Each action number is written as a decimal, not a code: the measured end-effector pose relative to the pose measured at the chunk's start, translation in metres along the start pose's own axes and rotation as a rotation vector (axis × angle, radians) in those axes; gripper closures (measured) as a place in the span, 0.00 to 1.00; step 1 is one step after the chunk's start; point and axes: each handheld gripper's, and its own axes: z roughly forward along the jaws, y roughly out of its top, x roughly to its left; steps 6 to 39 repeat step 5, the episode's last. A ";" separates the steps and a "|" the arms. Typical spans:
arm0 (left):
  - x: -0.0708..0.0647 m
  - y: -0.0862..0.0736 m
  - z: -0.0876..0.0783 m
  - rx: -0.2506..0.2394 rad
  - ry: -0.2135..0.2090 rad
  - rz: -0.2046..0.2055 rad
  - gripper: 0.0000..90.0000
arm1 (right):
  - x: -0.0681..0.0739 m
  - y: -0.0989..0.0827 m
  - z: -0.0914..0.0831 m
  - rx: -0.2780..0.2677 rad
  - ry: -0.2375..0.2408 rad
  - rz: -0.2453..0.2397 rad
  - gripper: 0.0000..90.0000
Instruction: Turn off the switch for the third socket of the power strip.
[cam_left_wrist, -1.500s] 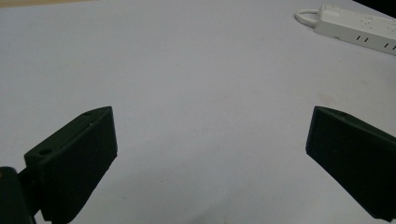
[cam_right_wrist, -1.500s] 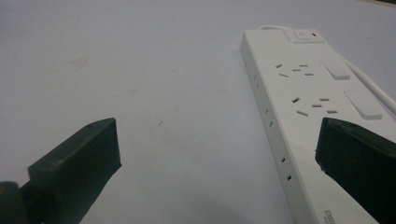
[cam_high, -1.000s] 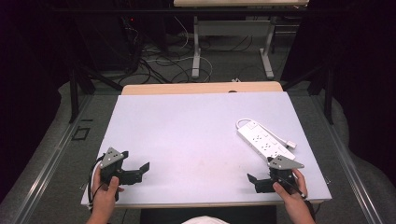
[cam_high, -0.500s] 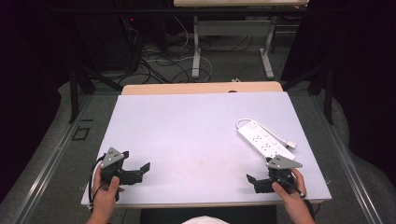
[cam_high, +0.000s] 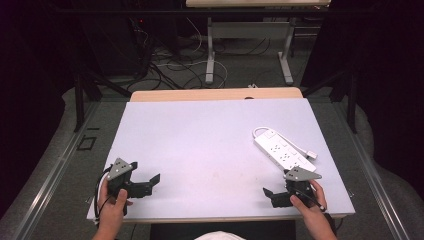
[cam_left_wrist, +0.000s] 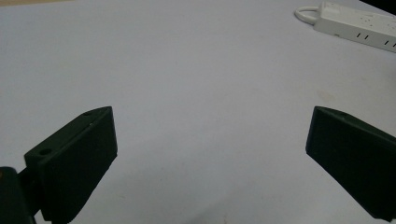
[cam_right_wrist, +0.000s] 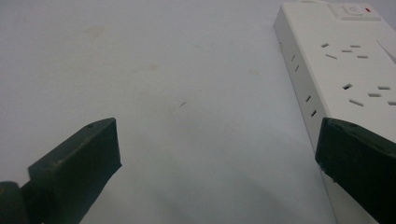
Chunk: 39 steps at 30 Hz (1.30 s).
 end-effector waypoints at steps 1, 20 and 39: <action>0.000 0.000 0.000 0.000 0.000 0.000 0.02 | 0.000 0.000 0.000 0.000 0.000 0.001 0.00; 0.000 0.000 0.001 0.001 -0.001 0.000 0.02 | 0.000 0.000 0.001 -0.007 0.003 -0.005 0.00; 0.000 0.000 0.001 0.001 -0.001 0.000 0.02 | 0.000 0.000 0.001 -0.007 0.003 -0.005 0.00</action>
